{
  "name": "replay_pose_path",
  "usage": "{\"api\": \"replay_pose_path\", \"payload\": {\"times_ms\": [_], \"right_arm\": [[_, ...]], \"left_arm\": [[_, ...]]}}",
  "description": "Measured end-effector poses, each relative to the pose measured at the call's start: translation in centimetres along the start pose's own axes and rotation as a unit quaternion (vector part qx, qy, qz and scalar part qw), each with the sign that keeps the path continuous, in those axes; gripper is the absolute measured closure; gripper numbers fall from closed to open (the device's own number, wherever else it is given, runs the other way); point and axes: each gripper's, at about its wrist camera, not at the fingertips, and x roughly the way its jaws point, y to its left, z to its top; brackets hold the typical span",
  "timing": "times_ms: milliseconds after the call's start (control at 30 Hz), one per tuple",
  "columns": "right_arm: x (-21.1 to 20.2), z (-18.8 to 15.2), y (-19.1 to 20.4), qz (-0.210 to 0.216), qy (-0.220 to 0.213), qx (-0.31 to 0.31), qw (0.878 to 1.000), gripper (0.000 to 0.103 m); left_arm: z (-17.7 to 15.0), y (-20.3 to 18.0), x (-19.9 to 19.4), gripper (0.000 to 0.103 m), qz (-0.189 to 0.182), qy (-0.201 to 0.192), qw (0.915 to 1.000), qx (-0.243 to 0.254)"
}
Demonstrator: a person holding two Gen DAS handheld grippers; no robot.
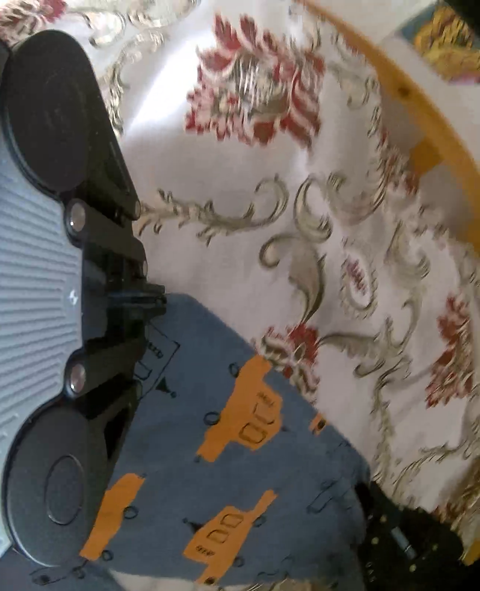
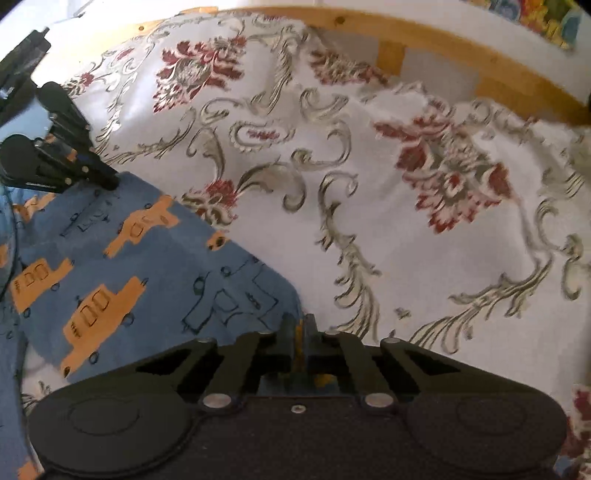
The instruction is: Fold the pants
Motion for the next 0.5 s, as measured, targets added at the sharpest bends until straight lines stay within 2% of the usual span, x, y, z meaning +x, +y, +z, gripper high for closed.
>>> {"api": "replay_pose_path", "payload": {"times_ms": [167,233,400,500], "right_arm": [[-1.2,1.3,0.1,-0.057,-0.053,0.006,0.997,0.1],[-1.1,2.0,0.3,-0.077,-0.062,-0.003,0.995,0.1],[1.8,2.9,0.5,-0.118,-0.03,-0.016,0.992,0.1],[3.7,2.6,0.5,-0.127,0.0,-0.011,0.992,0.094]], "left_arm": [[0.5,0.5,-1.4,0.1,0.057,-0.038,0.9971,-0.034],[0.9,0.6,-1.1,0.1,0.068,-0.042,0.996,-0.039],[1.2,1.5,1.4,0.097,0.04,-0.037,0.9952,-0.082],[0.9,2.4,2.7,0.081,0.026,-0.031,0.9943,-0.098]]}}
